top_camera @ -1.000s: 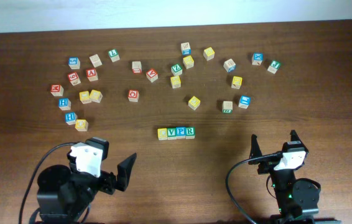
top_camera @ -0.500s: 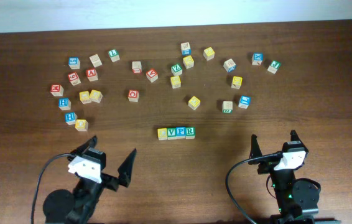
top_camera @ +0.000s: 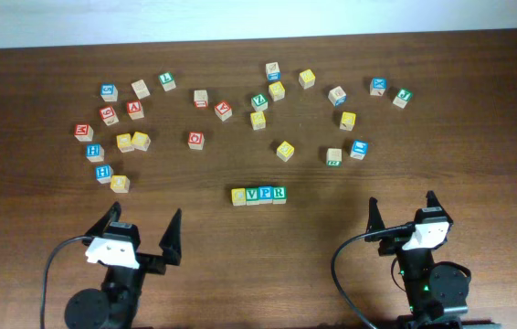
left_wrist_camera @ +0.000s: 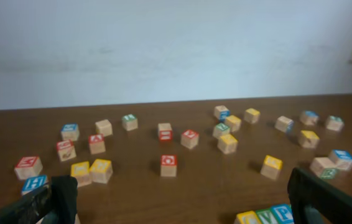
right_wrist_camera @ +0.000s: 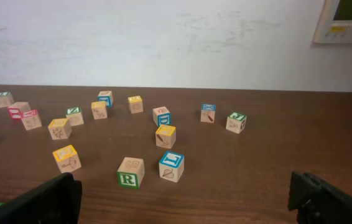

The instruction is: Spell out CVPR

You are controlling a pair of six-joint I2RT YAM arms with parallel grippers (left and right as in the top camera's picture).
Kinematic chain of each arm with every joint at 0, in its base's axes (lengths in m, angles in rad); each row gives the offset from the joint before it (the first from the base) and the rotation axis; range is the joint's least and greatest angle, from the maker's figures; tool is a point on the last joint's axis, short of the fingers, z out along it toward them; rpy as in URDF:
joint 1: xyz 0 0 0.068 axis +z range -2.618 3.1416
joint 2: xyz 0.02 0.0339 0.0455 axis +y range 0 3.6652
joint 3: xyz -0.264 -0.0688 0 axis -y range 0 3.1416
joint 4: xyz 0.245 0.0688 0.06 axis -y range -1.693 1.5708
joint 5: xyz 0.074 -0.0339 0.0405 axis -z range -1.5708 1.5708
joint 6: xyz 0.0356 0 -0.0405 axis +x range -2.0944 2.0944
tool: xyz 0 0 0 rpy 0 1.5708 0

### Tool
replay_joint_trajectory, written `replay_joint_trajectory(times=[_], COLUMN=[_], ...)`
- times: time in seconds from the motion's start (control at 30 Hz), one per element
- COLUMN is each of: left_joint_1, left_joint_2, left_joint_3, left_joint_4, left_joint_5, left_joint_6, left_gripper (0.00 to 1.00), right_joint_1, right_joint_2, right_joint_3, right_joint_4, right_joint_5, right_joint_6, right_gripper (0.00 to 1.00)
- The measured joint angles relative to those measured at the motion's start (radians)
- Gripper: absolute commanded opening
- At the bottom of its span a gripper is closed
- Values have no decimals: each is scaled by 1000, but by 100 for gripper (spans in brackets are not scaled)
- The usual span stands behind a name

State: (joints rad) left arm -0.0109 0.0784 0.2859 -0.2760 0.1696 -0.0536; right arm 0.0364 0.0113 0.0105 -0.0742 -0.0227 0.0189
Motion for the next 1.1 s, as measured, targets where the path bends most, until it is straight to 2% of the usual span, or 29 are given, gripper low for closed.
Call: replay_joint_trajectory(times=[0.17, 0.37, 0.6, 0.67, 0.83, 0.97, 1.1], left_joint_1=[27, 27, 27, 27, 30, 53, 54], left_joint_2=[-43, -62, -63, -63, -64, -65, -66], left_joint_3=[-81, -98, -108, -140, -257, -268, -269], left_joint_4=[75, 104, 110, 155, 382, 356, 293], left_joint_5=[-28, -149, -151, -143, -109, -103, -98], left_joint_6=[-30, -85, 17, 26, 31, 39, 98], left_gripper=[99, 99, 99, 99, 99, 99, 99], right_joint_1=[0, 0, 0, 0, 0, 0, 0], right_joint_2=[0, 0, 0, 0, 0, 0, 0], right_joint_3=[0, 0, 0, 0, 0, 0, 0], right_joint_4=[0, 0, 0, 0, 0, 0, 0], right_joint_5=[0, 0, 0, 0, 0, 0, 0], right_joint_6=[0, 0, 0, 0, 0, -1, 0], right_gripper=[98, 98, 98, 98, 98, 98, 98])
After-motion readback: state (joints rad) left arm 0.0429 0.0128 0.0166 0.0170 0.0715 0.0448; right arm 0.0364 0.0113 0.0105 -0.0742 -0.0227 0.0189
